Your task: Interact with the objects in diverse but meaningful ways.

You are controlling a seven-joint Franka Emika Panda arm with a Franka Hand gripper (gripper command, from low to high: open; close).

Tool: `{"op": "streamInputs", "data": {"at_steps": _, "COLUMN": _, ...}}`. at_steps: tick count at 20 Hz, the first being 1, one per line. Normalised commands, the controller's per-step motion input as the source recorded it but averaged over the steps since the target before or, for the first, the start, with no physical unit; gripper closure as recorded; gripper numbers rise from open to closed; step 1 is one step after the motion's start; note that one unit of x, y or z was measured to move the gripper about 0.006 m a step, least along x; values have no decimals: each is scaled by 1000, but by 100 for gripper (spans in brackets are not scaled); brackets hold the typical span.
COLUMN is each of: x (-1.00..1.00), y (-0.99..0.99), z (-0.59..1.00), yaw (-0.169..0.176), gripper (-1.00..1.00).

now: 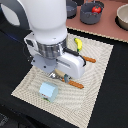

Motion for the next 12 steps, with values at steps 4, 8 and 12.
{"op": "streamInputs", "data": {"at_steps": 4, "x": 285, "y": -705, "z": 191, "yaw": -65, "gripper": -100}}
{"op": "streamInputs", "data": {"at_steps": 8, "x": 439, "y": -580, "z": 256, "yaw": -68, "gripper": -100}}
{"op": "streamInputs", "data": {"at_steps": 12, "x": 462, "y": -460, "z": 218, "yaw": -67, "gripper": -100}}
